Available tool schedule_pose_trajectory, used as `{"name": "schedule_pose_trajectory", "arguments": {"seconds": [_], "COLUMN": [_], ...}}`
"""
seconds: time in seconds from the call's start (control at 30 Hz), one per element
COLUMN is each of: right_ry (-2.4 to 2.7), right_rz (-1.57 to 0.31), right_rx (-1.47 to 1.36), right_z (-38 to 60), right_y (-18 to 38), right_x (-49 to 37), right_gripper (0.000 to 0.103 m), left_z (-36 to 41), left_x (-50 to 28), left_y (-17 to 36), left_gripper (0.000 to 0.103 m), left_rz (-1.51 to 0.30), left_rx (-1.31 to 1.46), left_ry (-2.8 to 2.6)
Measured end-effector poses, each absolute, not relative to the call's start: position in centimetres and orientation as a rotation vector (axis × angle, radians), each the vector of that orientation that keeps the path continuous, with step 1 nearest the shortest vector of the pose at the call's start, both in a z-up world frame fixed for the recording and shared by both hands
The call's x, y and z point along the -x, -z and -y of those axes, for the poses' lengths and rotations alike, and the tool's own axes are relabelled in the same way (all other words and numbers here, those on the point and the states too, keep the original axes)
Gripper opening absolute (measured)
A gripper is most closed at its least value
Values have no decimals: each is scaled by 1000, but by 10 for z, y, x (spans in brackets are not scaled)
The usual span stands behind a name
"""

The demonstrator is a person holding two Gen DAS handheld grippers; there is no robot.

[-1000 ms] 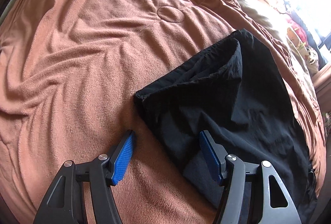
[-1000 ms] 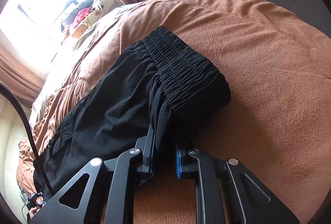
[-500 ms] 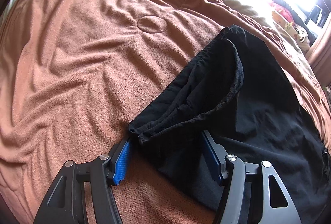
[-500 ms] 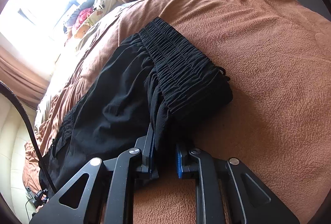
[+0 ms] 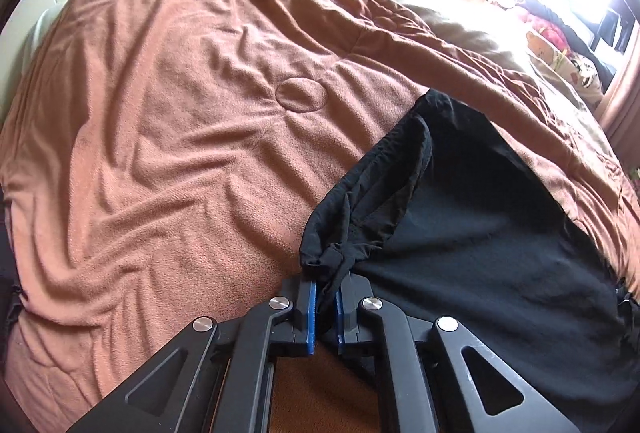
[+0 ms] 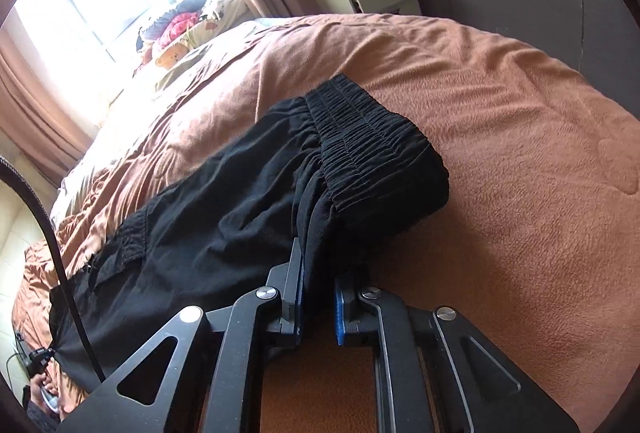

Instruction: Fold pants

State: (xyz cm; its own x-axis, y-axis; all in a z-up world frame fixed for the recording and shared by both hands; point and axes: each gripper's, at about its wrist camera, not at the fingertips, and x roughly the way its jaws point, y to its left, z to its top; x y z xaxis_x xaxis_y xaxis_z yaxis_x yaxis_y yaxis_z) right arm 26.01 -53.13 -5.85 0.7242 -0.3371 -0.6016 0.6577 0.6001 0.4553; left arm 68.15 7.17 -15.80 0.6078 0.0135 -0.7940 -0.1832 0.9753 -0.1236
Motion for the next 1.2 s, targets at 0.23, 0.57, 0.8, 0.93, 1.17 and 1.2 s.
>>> {"name": "schedule_pose_trajectory", "arguments": {"seconds": [0.23, 0.57, 0.8, 0.93, 1.17, 1.2], "right_ry": [568, 534, 507, 494, 484, 484], "right_rz": [-476, -492, -503, -523, -538, -538], "right_rx": [-693, -718, -719, -718, -716, -714], "right_z": [516, 504, 492, 484, 476, 476], "right_y": [35, 26, 12, 7, -1, -2], "right_x": [-245, -205, -169, -146, -114, -110], "right_gripper": [5, 4, 4, 3, 3, 3], "left_z": [-74, -103, -129, -144, -162, -164], "left_x": [-654, -590, -528, -489, -424, -415], "left_y": [119, 91, 77, 76, 84, 85], "left_gripper": [7, 7, 7, 7, 7, 7], "left_rz": [-891, -890, -876, -881, -899, -900], "left_rx": [170, 183, 186, 199, 231, 236], "left_ry": [-111, -130, -142, -150, -156, -158]}}
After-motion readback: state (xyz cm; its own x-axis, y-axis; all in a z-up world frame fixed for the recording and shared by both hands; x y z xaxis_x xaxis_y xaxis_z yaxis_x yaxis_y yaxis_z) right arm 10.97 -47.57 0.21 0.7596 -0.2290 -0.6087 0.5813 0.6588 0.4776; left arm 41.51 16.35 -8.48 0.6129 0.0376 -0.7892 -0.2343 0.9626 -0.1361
